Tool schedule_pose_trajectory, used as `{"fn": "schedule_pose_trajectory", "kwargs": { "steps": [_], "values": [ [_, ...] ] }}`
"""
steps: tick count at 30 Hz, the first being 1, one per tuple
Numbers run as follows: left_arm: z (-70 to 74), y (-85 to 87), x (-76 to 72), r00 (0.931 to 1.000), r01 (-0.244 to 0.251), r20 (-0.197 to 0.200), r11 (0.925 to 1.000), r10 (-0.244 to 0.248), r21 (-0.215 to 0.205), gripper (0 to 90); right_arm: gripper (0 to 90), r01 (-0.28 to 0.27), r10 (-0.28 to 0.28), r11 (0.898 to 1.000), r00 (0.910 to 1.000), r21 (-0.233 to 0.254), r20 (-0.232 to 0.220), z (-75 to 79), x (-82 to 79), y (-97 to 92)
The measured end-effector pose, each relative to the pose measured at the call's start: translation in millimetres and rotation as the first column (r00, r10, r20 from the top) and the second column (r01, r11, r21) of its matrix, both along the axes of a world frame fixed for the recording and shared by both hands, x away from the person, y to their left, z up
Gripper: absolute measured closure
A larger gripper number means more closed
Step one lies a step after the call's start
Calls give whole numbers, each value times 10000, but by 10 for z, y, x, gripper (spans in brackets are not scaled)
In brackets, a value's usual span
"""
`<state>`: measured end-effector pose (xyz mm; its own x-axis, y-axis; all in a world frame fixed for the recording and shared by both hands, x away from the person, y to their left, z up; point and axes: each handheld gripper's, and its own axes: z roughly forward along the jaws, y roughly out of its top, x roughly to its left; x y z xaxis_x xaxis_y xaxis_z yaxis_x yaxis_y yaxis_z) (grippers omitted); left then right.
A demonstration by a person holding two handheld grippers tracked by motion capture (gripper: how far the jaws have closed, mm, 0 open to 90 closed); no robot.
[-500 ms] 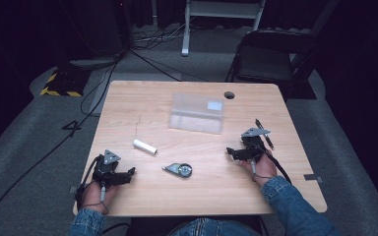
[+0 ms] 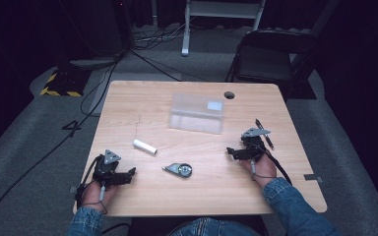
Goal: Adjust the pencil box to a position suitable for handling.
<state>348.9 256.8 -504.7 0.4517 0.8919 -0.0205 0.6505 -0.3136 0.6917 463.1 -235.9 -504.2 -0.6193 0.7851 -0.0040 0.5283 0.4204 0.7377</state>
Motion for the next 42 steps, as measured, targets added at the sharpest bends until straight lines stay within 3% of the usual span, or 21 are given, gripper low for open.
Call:
{"fn": "schedule_pose_trajectory", "kwargs": {
  "steps": [6,8,10,12,16,21,24,28,31,42],
  "values": [
    [0,-1,0,10000,-2,-22,10000,2,-15,150,246,-320,319,9995,9995,64,64,6,-4,-7],
    [0,0,1,10000,3,1,10000,-3,5,150,336,-575,575,9982,9983,-190,21,54,6,-13],
    [0,-1,0,10000,-2,-18,10000,1,-11,150,338,-621,622,9978,9980,-248,59,75,8,-16],
    [0,0,1,10000,2,1,10000,-2,3,150,365,-728,729,9973,9973,-38,53,120,17,-29],
    [0,-1,-1,10000,-2,-20,10000,2,-13,150,363,-823,821,9954,9966,484,63,253,50,-42],
    [0,0,1,10000,3,0,10000,-3,3,150,376,-983,992,9934,9950,589,-132,363,109,-14],
    [0,-1,0,10000,2,-9,10000,-2,-9,150,388,-1192,1186,9896,9929,800,115,416,121,0],
    [0,-2,-1,10000,-2,-19,10000,2,-15,150,413,-1230,1233,9899,9924,700,-3,478,158,45],
    [0,-1,0,10000,3,-4,10000,-3,-7,150,423,-1193,1198,9880,9928,978,9,528,195,73],
    [-2,-9,-14,10000,-73,-13,10000,73,-46,150,485,-1613,1639,9806,9864,1112,-143,537,383,275]
  ]
}}
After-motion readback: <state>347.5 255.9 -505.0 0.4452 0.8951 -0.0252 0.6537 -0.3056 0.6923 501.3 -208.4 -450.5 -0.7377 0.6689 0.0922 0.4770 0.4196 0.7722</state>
